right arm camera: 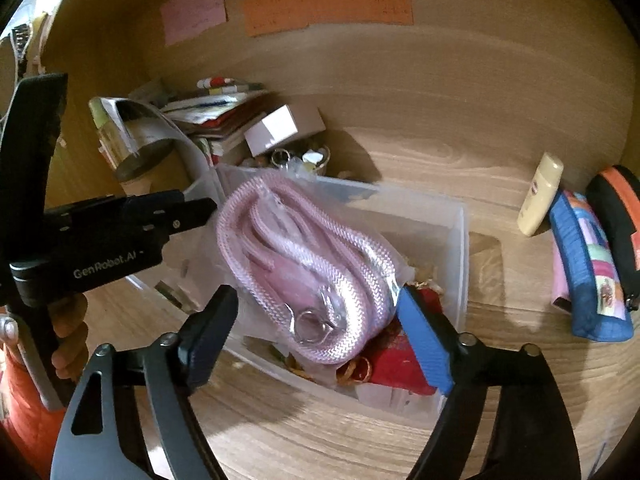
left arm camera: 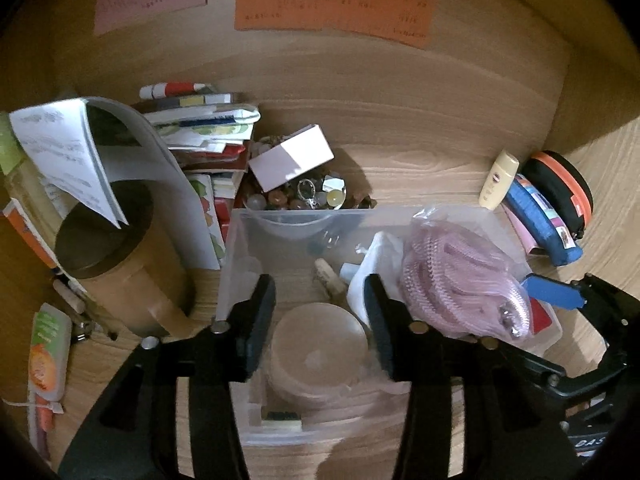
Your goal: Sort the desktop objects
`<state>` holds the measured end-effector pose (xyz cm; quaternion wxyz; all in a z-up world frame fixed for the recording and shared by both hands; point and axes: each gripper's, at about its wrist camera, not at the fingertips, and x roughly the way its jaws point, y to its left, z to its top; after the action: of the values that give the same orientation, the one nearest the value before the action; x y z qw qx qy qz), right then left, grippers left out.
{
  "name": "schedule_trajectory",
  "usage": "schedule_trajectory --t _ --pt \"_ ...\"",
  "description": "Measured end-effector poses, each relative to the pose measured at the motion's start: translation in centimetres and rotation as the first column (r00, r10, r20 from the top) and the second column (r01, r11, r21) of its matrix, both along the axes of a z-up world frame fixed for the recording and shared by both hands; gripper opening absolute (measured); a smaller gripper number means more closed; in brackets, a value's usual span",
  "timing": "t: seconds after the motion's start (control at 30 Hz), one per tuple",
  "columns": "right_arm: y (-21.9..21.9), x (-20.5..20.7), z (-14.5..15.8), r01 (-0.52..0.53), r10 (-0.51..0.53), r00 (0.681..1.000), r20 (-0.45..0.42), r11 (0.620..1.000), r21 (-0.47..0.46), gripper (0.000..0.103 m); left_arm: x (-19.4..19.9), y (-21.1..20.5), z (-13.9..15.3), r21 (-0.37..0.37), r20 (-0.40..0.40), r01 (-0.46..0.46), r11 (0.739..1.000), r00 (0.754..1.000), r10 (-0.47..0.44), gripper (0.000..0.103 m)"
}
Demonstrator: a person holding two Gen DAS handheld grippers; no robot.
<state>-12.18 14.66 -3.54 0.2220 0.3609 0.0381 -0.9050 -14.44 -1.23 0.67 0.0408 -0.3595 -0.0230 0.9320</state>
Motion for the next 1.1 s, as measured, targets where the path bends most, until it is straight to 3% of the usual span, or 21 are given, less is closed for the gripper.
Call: schedule_trajectory --t 0.27,0.37,0.53,0.6,0.77,0.9,1.1 --pt "0.3 1.6 1.4 0.014 -0.014 0.999 -0.038 1.0 0.005 0.081 2.4 0.3 1.7 -0.007 -0.058 0.0 1.0 0.998 -0.001 0.069" --pt "0.6 2.4 1.9 0.029 -0.028 0.998 -0.053 1.0 0.004 0.082 3.7 0.5 2.3 -0.017 -0.085 -0.003 1.0 0.996 0.002 0.071" --pt "1.3 3.6 2.5 0.068 -0.068 0.995 -0.078 0.998 0.002 0.093 6.0 0.7 2.9 -0.034 -0.112 -0.012 0.999 0.994 0.008 0.075" --pt "1.5 4.2 2.7 0.076 -0.076 0.993 -0.09 0.997 0.002 0.094 6.7 0.9 2.9 -0.036 -0.124 -0.024 0.999 0.992 0.019 0.086" --pt "1.8 5.6 3.1 0.085 -0.084 0.991 -0.104 0.996 0.002 0.095 8.3 1.2 3.0 -0.043 -0.136 -0.044 0.998 0.99 0.038 0.086" --pt "2.0 7.0 3.5 0.079 -0.079 0.989 -0.123 0.997 -0.009 0.096 9.7 1.5 3.0 -0.044 -0.148 -0.066 0.997 0.987 0.058 0.096" --pt "2.2 8.8 4.0 0.079 -0.08 0.985 -0.156 0.997 -0.011 0.1 11.4 2.7 2.9 -0.077 -0.167 -0.059 0.995 0.985 0.045 0.097"
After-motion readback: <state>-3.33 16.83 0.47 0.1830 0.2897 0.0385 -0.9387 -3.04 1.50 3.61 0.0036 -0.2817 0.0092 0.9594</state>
